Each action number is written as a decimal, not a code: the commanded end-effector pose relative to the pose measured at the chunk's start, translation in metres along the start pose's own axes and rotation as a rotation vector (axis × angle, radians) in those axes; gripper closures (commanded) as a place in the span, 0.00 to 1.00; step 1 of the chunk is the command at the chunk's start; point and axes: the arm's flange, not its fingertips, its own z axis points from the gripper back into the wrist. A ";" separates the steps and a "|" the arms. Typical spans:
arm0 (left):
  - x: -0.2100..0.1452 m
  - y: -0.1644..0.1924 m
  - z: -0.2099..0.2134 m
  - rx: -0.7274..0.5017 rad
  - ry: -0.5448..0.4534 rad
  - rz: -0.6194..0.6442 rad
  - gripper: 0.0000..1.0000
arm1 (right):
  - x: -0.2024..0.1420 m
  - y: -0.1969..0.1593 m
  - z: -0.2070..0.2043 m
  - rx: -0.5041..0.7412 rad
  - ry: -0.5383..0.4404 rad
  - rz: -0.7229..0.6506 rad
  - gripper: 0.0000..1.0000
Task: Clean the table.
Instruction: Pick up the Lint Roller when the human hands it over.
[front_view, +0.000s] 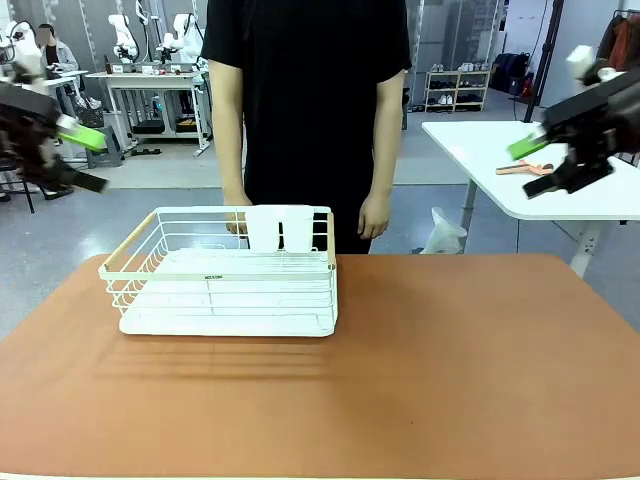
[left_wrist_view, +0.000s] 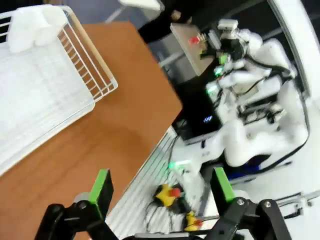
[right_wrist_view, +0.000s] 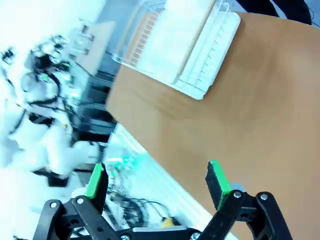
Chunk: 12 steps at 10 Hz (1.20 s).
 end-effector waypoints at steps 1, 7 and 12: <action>-0.028 0.014 0.050 0.003 -0.150 0.120 0.00 | -0.019 -0.023 0.047 0.076 -0.131 -0.142 0.00; -0.143 0.057 0.201 0.080 -0.426 0.400 0.00 | -0.102 -0.116 0.157 0.067 -0.316 -0.399 0.00; -0.155 0.057 0.205 0.100 -0.471 0.406 0.00 | -0.110 -0.121 0.163 0.065 -0.328 -0.420 0.00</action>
